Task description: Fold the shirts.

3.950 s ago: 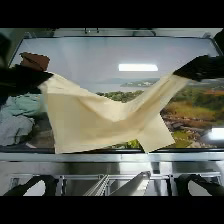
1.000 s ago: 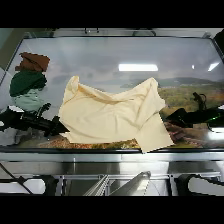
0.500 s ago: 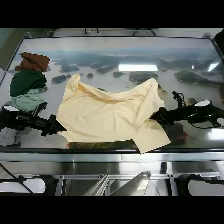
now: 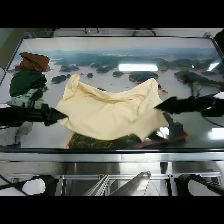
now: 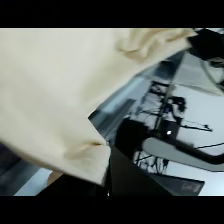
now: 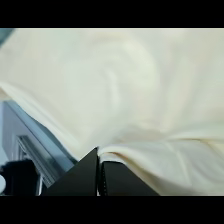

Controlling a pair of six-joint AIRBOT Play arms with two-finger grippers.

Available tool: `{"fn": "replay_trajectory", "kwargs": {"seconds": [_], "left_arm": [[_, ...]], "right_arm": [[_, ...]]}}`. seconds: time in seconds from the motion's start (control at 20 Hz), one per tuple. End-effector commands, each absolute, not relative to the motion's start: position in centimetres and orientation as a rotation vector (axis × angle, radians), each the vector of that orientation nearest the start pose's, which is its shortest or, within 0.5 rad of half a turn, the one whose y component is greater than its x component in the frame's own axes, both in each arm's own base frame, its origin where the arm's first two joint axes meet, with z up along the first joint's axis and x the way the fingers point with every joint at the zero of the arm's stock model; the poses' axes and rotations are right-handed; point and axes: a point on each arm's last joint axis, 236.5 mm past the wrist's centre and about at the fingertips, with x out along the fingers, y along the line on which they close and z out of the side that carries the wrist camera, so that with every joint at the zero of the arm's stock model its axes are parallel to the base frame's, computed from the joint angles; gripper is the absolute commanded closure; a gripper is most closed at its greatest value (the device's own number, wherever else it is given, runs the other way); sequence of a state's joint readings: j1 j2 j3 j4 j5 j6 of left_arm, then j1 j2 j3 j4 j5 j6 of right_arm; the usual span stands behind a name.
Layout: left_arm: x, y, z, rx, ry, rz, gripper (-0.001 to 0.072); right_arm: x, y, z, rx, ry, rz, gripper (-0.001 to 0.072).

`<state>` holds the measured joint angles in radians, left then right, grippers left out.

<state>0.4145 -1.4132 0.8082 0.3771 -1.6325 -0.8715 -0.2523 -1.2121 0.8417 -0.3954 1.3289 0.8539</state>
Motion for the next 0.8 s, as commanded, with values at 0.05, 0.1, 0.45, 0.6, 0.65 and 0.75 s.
{"fn": "replay_trajectory", "kwargs": {"seconds": [0.05,0.1,0.45,0.6,0.65,0.75], "left_arm": [[27.4,-11.3,28.2,-0.976,0.322,-1.415,0.0688],[25.0,-11.8,32.2,-0.863,0.202,-1.453,0.0688],[16.3,-12.2,47.1,-0.388,-0.079,-1.202,0.0682],[17.8,-10.9,47.6,-0.378,-0.055,-1.164,0.0682],[19.0,-10.4,46.8,-0.409,-0.006,-1.168,0.0682],[23.1,-10.0,42.7,-0.463,0.184,-1.139,0.0682]], "right_arm": [[31.3,11.6,32.0,0.472,0.186,0.837,0.0693],[29.3,10.7,36.7,0.365,0.026,0.752,0.0693],[14.7,7.4,54.9,-0.181,-0.654,0.132,0.0693],[17.1,7.7,56.3,-0.188,-0.608,0.221,0.0693],[19.2,7.9,55.4,-0.124,-0.558,0.336,0.0693],[24.3,6.7,52.0,0.028,-0.406,0.540,0.0694]]}}
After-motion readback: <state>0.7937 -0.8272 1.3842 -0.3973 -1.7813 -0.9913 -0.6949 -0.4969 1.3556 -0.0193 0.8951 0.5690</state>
